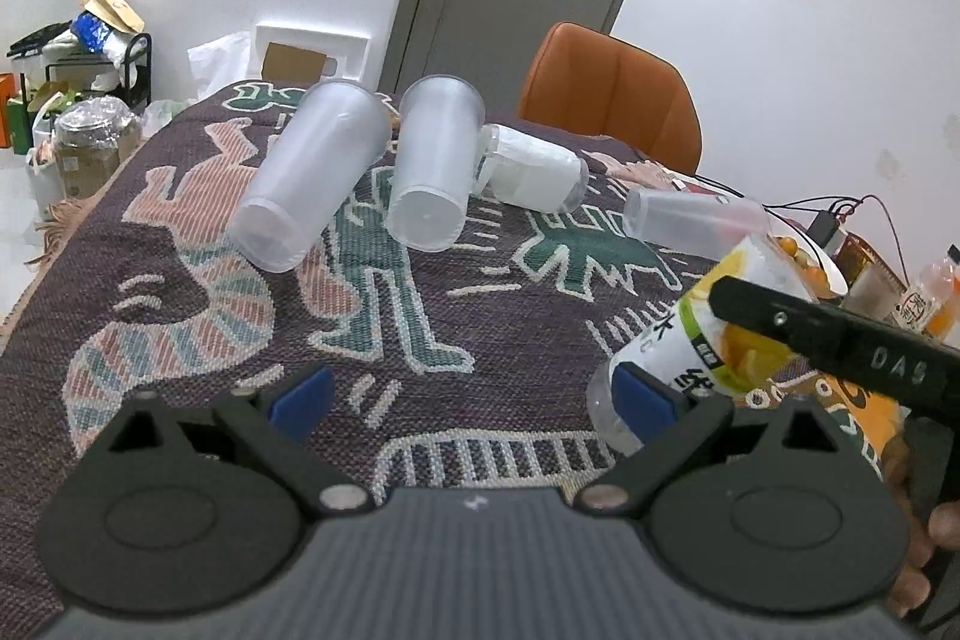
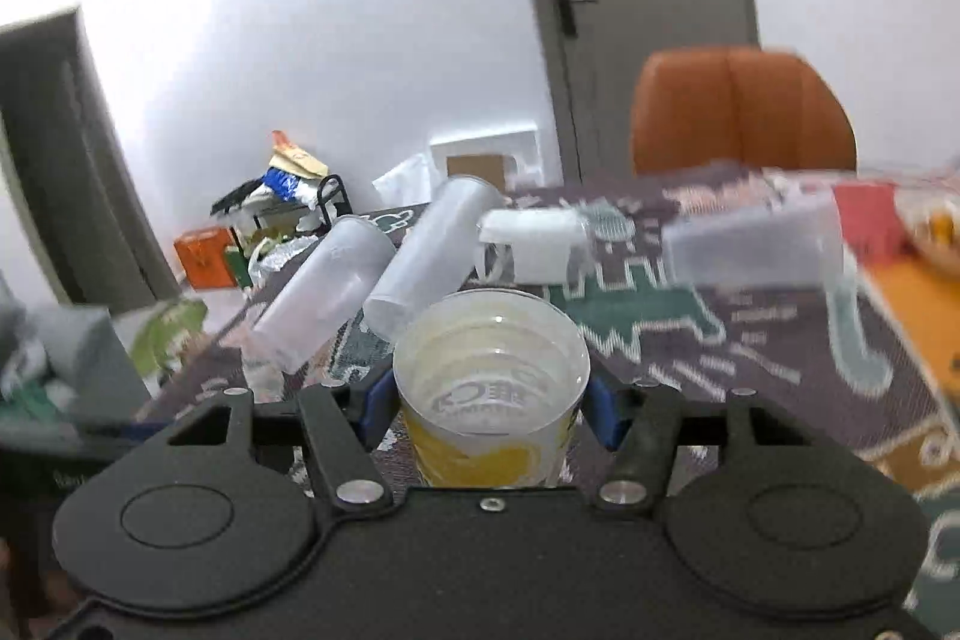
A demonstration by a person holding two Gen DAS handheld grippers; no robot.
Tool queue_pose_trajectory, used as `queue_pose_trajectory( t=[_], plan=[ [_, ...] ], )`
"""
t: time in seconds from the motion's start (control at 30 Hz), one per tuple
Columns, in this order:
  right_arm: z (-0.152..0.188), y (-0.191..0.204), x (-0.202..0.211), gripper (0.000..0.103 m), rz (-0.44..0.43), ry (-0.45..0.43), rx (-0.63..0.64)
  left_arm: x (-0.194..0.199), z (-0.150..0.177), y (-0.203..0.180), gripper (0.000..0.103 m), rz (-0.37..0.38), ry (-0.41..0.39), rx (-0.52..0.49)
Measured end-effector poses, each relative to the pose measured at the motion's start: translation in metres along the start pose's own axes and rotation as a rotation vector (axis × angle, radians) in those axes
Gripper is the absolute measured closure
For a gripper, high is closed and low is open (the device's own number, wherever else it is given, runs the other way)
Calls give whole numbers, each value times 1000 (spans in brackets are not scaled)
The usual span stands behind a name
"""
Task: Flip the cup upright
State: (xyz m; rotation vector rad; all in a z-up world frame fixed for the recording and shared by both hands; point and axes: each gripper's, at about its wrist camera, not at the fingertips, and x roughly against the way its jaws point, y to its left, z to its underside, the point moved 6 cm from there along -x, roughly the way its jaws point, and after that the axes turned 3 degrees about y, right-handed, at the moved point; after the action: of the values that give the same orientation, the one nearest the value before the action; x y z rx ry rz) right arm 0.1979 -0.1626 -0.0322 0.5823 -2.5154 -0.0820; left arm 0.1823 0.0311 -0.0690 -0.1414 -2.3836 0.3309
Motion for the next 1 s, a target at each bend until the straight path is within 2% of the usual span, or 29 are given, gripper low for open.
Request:
queue_pose_trajectory(
  t=[0.23,0.47,0.73,0.83,0.93,1.0],
  plan=[
    [1,17,9,44,8,-16,137,1,5,4,5,-23,6,4],
    [5,33,13,44,-14,34,206,1,7,10,5,-43,6,22],
    [15,29,6,40,-45,66,162,1,12,8,5,-57,16,4],
    [17,29,9,36,-43,63,166,3,12,7,5,-60,12,10],
    [17,27,12,21,-51,63,161,7,12,6,5,-56,6,4],
    [17,25,17,19,-61,44,148,11,13,4,5,-56,-2,-3]
  ],
)
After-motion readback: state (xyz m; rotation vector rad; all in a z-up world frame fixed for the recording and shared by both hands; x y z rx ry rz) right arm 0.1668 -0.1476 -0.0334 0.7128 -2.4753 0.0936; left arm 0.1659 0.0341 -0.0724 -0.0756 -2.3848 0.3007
